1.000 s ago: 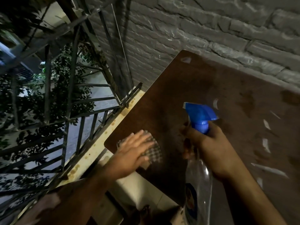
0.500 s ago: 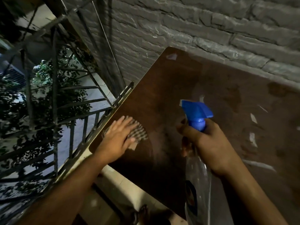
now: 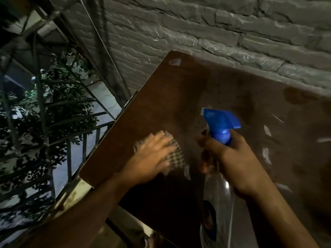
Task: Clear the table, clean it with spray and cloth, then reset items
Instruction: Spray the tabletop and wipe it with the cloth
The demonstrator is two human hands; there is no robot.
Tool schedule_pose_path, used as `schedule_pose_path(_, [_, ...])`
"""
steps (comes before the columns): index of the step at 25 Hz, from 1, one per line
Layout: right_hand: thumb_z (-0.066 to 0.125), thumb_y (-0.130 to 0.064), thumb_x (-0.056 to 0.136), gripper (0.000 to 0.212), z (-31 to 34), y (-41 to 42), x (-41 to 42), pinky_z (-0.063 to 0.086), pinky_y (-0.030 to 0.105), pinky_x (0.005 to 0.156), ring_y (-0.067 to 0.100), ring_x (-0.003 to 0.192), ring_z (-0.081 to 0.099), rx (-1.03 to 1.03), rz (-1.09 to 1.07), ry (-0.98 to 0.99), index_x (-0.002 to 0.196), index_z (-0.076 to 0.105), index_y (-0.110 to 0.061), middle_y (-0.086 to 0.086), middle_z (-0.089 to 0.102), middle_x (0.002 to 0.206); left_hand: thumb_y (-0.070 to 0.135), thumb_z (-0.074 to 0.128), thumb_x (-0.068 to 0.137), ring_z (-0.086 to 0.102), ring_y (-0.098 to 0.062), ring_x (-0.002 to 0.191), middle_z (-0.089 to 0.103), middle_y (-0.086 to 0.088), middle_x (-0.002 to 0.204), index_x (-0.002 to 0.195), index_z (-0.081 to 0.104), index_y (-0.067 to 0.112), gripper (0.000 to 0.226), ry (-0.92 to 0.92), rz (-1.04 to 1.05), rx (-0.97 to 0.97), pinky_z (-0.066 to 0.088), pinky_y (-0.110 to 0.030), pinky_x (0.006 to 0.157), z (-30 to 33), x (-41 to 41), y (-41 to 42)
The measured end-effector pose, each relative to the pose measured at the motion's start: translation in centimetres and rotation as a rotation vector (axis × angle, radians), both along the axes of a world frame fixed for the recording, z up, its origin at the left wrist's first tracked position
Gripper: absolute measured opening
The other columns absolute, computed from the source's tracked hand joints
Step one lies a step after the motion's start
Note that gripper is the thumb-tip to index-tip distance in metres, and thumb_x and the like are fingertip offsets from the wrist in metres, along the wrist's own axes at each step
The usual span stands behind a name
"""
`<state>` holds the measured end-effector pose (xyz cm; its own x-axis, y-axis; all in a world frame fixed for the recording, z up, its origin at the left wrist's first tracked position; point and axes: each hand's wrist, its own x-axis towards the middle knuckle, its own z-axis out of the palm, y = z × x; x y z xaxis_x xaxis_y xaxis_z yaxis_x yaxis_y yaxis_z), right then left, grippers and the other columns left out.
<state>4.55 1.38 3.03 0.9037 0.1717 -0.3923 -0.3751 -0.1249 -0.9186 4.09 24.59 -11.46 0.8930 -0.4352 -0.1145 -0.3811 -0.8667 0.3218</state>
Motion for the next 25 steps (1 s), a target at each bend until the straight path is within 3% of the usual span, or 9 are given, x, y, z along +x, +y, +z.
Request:
schedule_pose_path(2, [0.069, -0.024, 0.085, 0.017, -0.1, -1.0, 0.4, 0.053, 0.049, 0.064, 0.029, 0.057, 0.059, -0.004, -0.011, 0.0, 0.092, 0.061, -0.011, 0.007, 0.063, 0.061, 0.048, 0.04, 0.093, 0.002, -0.008, 0.147, 0.018, 0.012, 0.158, 0.144, 0.035, 0.035, 0.053, 0.01, -0.112, -0.026, 0.0, -0.036, 0.12, -0.3, -1.2, 0.4])
schedule_pose_path(4, [0.067, -0.022, 0.086, 0.018, -0.3, -1.7, 0.9, 0.053, 0.049, 0.064, 0.03, 0.056, 0.06, -0.02, 0.0, 0.007, 0.095, 0.059, -0.008, 0.01, 0.063, 0.061, 0.047, 0.038, 0.094, 0.003, -0.008, 0.147, 0.019, 0.01, 0.158, 0.145, 0.032, 0.035, 0.053, -0.009, 0.116, -0.039, 0.004, -0.042, 0.12, -0.4, 3.1, 1.1])
schedule_pose_path(6, [0.067, -0.023, 0.085, 0.019, -0.4, -2.3, 1.3, 0.055, 0.05, 0.067, 0.029, 0.056, 0.061, -0.035, -0.011, 0.009, 0.095, 0.06, -0.009, 0.009, 0.063, 0.062, 0.041, 0.043, 0.096, 0.002, -0.01, 0.147, 0.02, 0.007, 0.158, 0.146, 0.031, 0.032, 0.053, -0.012, 0.276, 0.003, -0.002, -0.038, 0.12, 0.6, 6.0, -0.8])
schedule_pose_path(10, [0.069, -0.022, 0.085, 0.021, -0.4, -3.2, 1.6, 0.054, 0.049, 0.064, 0.029, 0.055, 0.059, -0.006, -0.032, 0.031, 0.096, 0.06, -0.007, 0.008, 0.063, 0.06, 0.049, 0.04, 0.093, 0.003, -0.006, 0.147, 0.02, 0.011, 0.157, 0.145, 0.035, 0.033, 0.054, -0.021, 0.006, -0.03, -0.003, -0.031, 0.119, -0.6, 0.9, -2.0])
schedule_pose_path(14, [0.068, -0.025, 0.084, 0.021, -0.3, -3.3, 2.3, 0.054, 0.046, 0.063, 0.028, 0.055, 0.061, -0.067, -0.017, -0.011, 0.092, 0.059, -0.008, 0.011, 0.064, 0.062, 0.051, 0.036, 0.094, 0.005, -0.012, 0.147, 0.022, 0.005, 0.158, 0.146, 0.031, 0.031, 0.056, -0.022, 0.318, -0.002, -0.001, -0.035, 0.119, 0.2, 7.1, 0.2])
schedule_pose_path(18, [0.068, -0.029, 0.085, 0.016, -0.4, -2.6, 3.4, 0.055, 0.047, 0.067, 0.026, 0.058, 0.062, -0.093, -0.021, -0.027, 0.087, 0.061, -0.015, 0.009, 0.066, 0.063, 0.041, 0.048, 0.094, 0.002, -0.009, 0.147, 0.017, 0.01, 0.158, 0.146, 0.029, 0.034, 0.055, 0.012, 0.087, -0.003, -0.004, -0.032, 0.117, 0.2, 6.2, -4.9])
schedule_pose_path(20, [0.067, -0.031, 0.086, 0.019, -0.4, -2.6, 3.6, 0.055, 0.044, 0.063, 0.025, 0.054, 0.062, -0.076, -0.026, -0.01, 0.089, 0.06, -0.013, 0.01, 0.066, 0.061, 0.042, 0.046, 0.095, 0.001, -0.006, 0.146, 0.018, 0.011, 0.158, 0.146, 0.03, 0.034, 0.054, -0.014, 0.03, -0.004, -0.005, -0.03, 0.116, 0.0, 5.5, -3.4])
schedule_pose_path(23, [0.065, -0.037, 0.085, 0.034, 0.1, -2.5, 4.3, 0.054, 0.039, 0.059, 0.03, 0.052, 0.063, -0.107, -0.041, 0.012, 0.097, 0.057, -0.006, 0.02, 0.066, 0.064, 0.04, 0.04, 0.097, 0.006, -0.015, 0.147, 0.021, 0.002, 0.158, 0.147, 0.03, 0.027, 0.052, -0.036, 0.321, -0.007, 0.0, -0.037, 0.118, 0.1, 12.2, -0.9])
schedule_pose_path(25, [0.065, -0.041, 0.083, 0.039, 0.5, -2.2, 5.1, 0.056, 0.041, 0.061, 0.035, 0.057, 0.067, -0.116, -0.082, 0.035, 0.099, 0.056, -0.007, 0.026, 0.067, 0.07, 0.037, 0.044, 0.097, 0.008, -0.02, 0.147, 0.023, -0.002, 0.158, 0.147, 0.033, 0.023, 0.053, -0.033, 0.362, -0.026, 0.003, -0.042, 0.118, 0.4, 14.6, -2.0])
